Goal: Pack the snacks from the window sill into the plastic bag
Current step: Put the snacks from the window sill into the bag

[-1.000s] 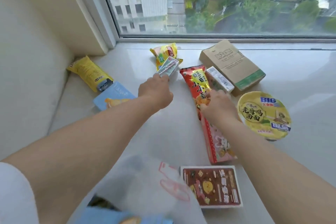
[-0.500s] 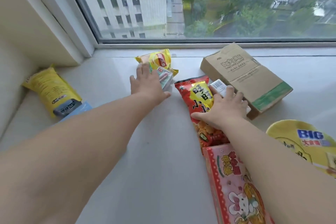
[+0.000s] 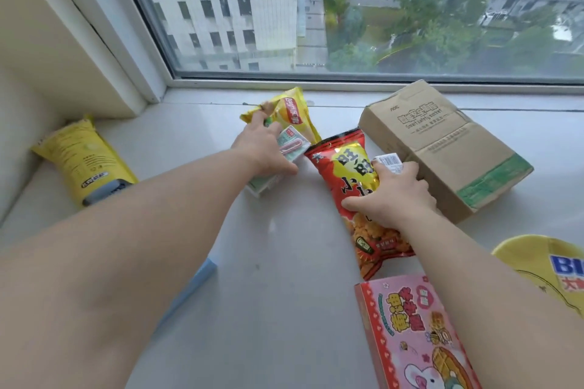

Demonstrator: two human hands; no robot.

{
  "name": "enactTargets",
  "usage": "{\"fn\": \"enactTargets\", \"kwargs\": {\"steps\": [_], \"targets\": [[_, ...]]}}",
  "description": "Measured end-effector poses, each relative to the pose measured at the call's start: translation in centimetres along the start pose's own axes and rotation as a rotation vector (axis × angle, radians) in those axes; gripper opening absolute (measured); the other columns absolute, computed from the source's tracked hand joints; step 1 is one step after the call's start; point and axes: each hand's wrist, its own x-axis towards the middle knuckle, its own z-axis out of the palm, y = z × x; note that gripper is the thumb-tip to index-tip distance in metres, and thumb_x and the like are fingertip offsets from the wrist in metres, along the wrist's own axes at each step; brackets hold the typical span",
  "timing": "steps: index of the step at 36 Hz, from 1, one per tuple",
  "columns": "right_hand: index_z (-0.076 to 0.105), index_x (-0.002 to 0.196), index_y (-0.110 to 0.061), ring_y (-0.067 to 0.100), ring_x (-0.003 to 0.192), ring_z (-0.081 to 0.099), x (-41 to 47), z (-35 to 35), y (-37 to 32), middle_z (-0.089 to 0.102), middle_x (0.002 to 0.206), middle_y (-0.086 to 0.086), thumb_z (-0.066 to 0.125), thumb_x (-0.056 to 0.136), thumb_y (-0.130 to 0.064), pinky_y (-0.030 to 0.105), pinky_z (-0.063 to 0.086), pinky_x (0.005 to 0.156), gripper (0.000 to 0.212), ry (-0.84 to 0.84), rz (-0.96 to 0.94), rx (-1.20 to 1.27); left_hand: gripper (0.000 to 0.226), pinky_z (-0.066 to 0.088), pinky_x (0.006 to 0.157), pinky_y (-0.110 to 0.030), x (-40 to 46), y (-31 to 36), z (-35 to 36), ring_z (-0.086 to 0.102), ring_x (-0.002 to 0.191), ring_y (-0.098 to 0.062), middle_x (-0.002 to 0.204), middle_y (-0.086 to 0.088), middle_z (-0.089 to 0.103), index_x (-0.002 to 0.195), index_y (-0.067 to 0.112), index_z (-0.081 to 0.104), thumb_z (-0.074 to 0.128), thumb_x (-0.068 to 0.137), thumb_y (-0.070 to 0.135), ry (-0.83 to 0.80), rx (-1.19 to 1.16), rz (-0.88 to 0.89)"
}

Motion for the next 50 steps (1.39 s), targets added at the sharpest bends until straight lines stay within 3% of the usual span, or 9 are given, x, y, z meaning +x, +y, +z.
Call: {"fn": "enactTargets", "kwargs": {"steps": [4,9,17,22,28,37,43,47,50], "targets": [[0.021,0.147,-0.037,0.036,0.127,0.034,-2.8,1.0,-1.0,0.023,0.140,0.014,0.060,0.071,-0.063,0.045,0.035,0.102,0.089,0.002,0.008,0.067,0.067,0.040,0.101,-0.033,-2.5,-0.4,0.6,0.041,0.120,-0.021,0.127,-0.005,0.039,0.122,0.012,0.054,0.071,0.067,0.048,0.036,-0.037,-0.030],[0.025,0.146,-0.036,0.033,0.121,0.040,-6.2,2.0,-1.3,0.027,0.135,0.011,0.061,0.071,-0.060,0.043,0.039,0.101,0.086,-0.027,0.043,0.189,0.057,0.043,0.087,-0.030,-6.4,-0.6,0.6,0.048,0.106,-0.020,0.117,-0.003,0.043,0.115,0.011,0.058,0.071,0.071,0.045,0.026,-0.093,-0.134],[0.032,0.142,-0.021,0.035,0.117,0.042,-12.1,-1.5,-1.9,0.031,0.133,0.015,0.067,0.076,-0.043,0.041,0.038,0.099,0.077,0.054,0.150,0.814,0.051,0.039,0.076,-0.029,-14.4,-1.4,-4.2,0.048,0.092,-0.019,0.106,-0.001,0.042,0.104,0.011,0.059,0.075,0.070,0.045,0.054,-0.250,-0.233],[0.055,0.113,-0.032,0.032,0.100,0.062,-17.4,-3.9,-2.7,0.056,0.120,0.011,0.071,0.045,-0.057,0.049,0.053,0.088,0.075,-0.012,0.080,1.162,0.053,0.037,0.080,-0.026,-19.6,-1.8,-8.9,0.046,0.093,-0.016,0.114,-0.001,0.043,0.110,0.011,0.059,0.075,0.071,0.044,0.139,-0.316,-0.199],[0.057,0.120,-0.017,0.032,0.087,0.068,-25.9,-6.4,-3.0,0.070,0.105,0.012,0.069,0.065,-0.034,0.047,0.056,0.081,0.059,-0.191,-0.098,1.525,0.053,0.040,0.082,-0.024,-28.6,-1.7,-15.0,0.050,0.100,-0.017,0.114,-0.001,0.045,0.110,0.011,0.061,0.077,0.069,0.040,0.280,-0.399,-0.097],[0.060,0.115,-0.015,0.032,0.085,0.069,-39.8,-6.1,-3.6,0.071,0.098,0.014,0.068,0.065,-0.031,0.048,0.055,0.084,0.053,-0.241,-0.299,1.460,0.059,0.034,0.081,-0.018,-43.7,-1.9,-20.2,0.045,0.100,-0.009,0.122,0.002,0.048,0.119,0.014,0.060,0.078,0.070,0.041,0.423,-0.419,0.070],[0.059,0.119,-0.013,0.025,0.080,0.069,-46.4,-4.7,-2.8,0.070,0.098,0.010,0.067,0.066,-0.035,0.036,0.057,0.076,0.057,-0.274,-0.392,1.497,0.058,0.033,0.081,-0.014,-52.2,-2.3,-18.8,0.043,0.099,-0.006,0.123,0.005,0.047,0.118,0.015,0.061,0.080,0.068,0.037,0.475,-0.513,0.085],[0.057,0.120,-0.014,0.031,0.089,0.069,-49.6,-2.8,-2.3,0.070,0.104,0.014,0.073,0.055,-0.043,0.044,0.055,0.083,0.074,-0.189,-0.413,1.446,0.052,0.035,0.077,-0.012,-56.9,-2.3,-15.3,0.049,0.099,-0.008,0.118,0.007,0.049,0.109,0.015,0.065,0.082,0.066,0.040,0.458,-0.603,0.077],[0.060,0.111,-0.017,0.029,0.087,0.069,-51.4,-1.2,-1.7,0.071,0.097,0.011,0.073,0.055,-0.042,0.041,0.056,0.077,0.062,-0.060,-0.448,1.374,0.054,0.035,0.076,-0.010,-59.5,-2.5,-12.5,0.050,0.098,-0.007,0.117,0.006,0.050,0.109,0.013,0.066,0.082,0.065,0.041,0.428,-0.604,0.113]]}}
